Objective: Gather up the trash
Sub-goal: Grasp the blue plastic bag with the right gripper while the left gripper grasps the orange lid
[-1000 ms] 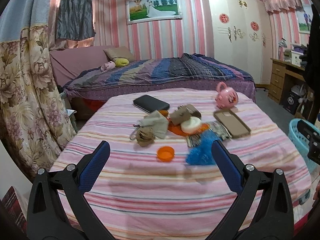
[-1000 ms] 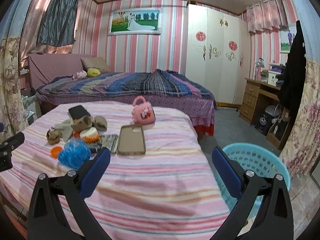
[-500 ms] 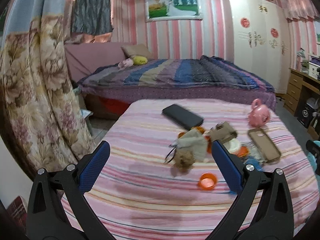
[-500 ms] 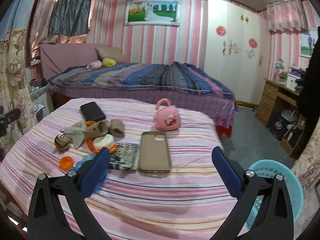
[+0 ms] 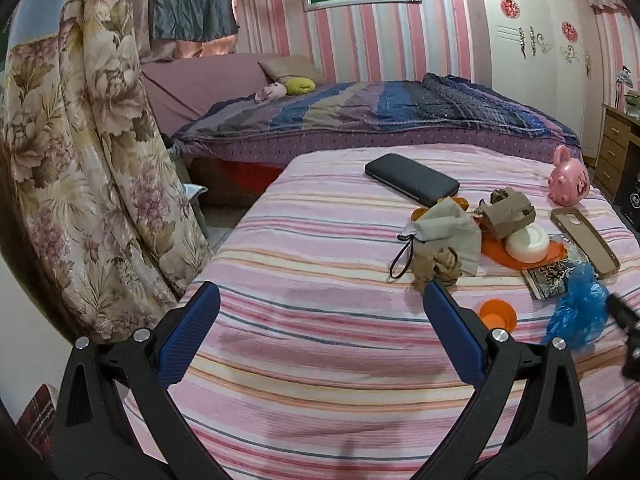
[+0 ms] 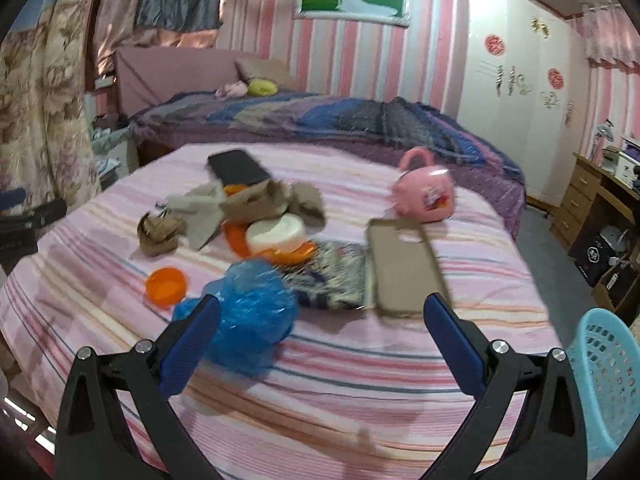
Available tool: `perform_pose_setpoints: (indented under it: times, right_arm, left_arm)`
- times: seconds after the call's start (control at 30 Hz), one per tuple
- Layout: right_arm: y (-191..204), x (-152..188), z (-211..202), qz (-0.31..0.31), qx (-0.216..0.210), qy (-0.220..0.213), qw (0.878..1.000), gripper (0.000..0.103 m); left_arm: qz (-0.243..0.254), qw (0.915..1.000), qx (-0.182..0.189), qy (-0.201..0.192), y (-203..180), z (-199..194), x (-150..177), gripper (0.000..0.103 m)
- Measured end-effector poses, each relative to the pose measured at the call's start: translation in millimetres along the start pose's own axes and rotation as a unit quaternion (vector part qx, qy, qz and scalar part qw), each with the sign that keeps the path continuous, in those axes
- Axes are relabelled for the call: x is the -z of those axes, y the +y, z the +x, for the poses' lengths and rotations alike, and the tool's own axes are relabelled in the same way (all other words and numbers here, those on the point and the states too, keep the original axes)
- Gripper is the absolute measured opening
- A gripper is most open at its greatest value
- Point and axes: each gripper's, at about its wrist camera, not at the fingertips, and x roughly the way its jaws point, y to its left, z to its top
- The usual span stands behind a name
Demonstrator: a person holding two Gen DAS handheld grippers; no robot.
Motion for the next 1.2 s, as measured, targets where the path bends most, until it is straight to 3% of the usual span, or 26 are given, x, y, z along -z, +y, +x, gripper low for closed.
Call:
perform_pose_setpoints:
  times: [0.17, 0.27, 0.4, 0.53, 0.77, 1.1, 1.13, 1.2]
  right_arm:
    - [8, 5, 24, 0.0, -0.02, 0.03, 0.999, 0.097]
    - [12, 7, 34, -0.005, -0.042, 0.046, 0.998, 0.075]
    - [16, 8, 40, -0.006, -0.102, 0.058, 0.993, 0.039]
    - [10, 6, 31, -0.012, -0.134, 0.046, 0.99, 0.02]
    - [-38, -3, 3, -0.003, -0.11, 0.006, 0.994, 0.019]
    - [-121, 5, -9, 0.045, -0.059, 0.009, 0.997, 0.02]
    - [-124, 6, -9, 0.045, -0.058, 0.009, 0.997, 0.02]
    - [-131, 8, -11, 0.046, -0.052, 0.008, 0.998, 0.02]
  left_arm:
    - [-0.024, 0.9997, 0.007, 0.006, 2, 3, 0, 0.098]
    - [-0.033, 0.9994, 0.002, 0.012, 2, 9, 2, 0.098]
    - [-0.035, 0.999, 0.005, 0.028, -4, 17, 4, 0.098]
    - [-0.026, 0.9988, 0.018, 0.039, -20, 21, 7, 0.098]
    - [-0.03, 0.9933, 0.076, 0.082, -62, 31, 13, 0.098]
    - [0.011, 0.9913, 0.077, 0.106, -115, 47, 23, 0.098]
    - [0.007, 0.9901, 0.081, 0.114, -117, 51, 24, 0.096]
    - [-0.001, 0.9872, 0.09, 0.132, -118, 59, 26, 0.084]
